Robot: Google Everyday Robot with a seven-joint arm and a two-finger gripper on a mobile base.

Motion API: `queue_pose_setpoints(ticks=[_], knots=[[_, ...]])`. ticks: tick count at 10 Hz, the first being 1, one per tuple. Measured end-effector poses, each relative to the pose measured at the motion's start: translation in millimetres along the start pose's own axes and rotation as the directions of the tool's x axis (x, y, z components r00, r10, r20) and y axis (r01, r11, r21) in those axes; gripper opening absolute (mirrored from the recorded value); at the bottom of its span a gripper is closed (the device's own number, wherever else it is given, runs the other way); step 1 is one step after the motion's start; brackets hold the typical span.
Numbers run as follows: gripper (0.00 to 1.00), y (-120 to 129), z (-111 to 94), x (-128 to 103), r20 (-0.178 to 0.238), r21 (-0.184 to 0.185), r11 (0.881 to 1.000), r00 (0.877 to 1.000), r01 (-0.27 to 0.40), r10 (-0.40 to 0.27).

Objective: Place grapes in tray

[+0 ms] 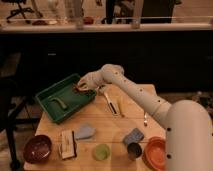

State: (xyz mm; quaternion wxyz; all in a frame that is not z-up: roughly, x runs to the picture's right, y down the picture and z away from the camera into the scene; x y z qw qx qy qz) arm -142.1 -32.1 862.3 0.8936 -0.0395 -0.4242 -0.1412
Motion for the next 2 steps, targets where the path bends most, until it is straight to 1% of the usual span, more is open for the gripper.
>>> queue_pose_setpoints(ticks=[2], knots=[[0.8, 0.0, -0.1, 0.0, 0.0, 0.0, 1.0, 1.0, 0.0, 0.0]])
